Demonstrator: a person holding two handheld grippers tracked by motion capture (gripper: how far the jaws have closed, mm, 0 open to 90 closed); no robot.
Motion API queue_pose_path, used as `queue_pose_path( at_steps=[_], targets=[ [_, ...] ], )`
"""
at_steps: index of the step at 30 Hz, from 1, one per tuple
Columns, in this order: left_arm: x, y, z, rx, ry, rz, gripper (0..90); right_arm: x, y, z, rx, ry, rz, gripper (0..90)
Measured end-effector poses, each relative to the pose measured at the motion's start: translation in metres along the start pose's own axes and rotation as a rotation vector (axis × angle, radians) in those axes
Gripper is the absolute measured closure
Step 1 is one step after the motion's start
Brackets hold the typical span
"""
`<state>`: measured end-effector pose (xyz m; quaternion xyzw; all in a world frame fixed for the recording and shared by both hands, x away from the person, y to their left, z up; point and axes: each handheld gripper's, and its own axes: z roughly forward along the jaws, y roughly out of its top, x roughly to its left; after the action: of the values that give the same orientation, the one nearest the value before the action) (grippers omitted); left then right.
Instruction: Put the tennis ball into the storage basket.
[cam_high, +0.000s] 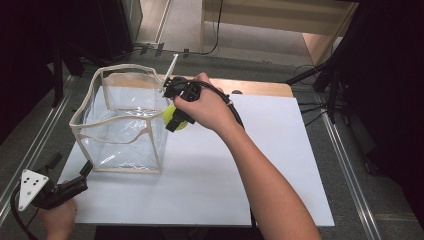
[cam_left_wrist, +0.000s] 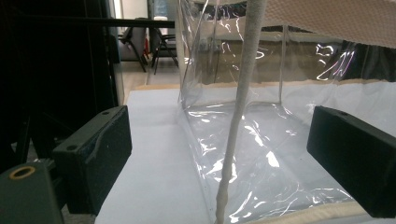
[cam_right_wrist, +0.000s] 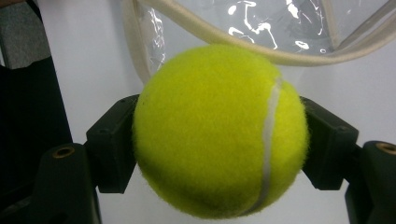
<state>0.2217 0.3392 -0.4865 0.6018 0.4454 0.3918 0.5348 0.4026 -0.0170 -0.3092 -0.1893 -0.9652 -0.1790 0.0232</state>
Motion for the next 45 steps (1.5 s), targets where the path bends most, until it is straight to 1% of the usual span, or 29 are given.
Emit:
queue_pose_path(
  at_steps=[4, 9, 24, 35, 42, 44, 45],
  targets=[
    [0.000, 0.000, 0.000, -0.004, -0.003, -0.003, 6.9, -0.001, 0.003, -0.001, 0.008, 0.001, -0.010, 23.4],
    [0.000, 0.000, 0.000, 0.000, 0.000, -0.001, 6.9, -0.002, 0.005, -0.004, 0.012, -0.001, -0.009, 23.5],
    [0.000, 0.000, 0.001, -0.006, -0.003, -0.006, 6.9, -0.003, 0.015, -0.014, -0.003, -0.006, -0.017, 23.4],
    [0.000, 0.000, 0.001, -0.008, -0.001, -0.013, 6.9, -0.003, 0.025, -0.026, -0.014, -0.018, -0.019, 23.4],
    [0.000, 0.000, 0.001, -0.010, -0.001, -0.018, 6.9, -0.003, 0.035, -0.030, -0.019, -0.022, -0.032, 23.5],
    [0.001, 0.000, 0.001, -0.008, -0.002, -0.017, 6.9, -0.002, 0.035, -0.031, -0.017, -0.021, -0.029, 23.4],
    [0.001, 0.000, 0.001, -0.008, -0.001, -0.018, 6.9, -0.003, 0.037, -0.031, -0.020, -0.022, -0.038, 23.5]
  ],
)
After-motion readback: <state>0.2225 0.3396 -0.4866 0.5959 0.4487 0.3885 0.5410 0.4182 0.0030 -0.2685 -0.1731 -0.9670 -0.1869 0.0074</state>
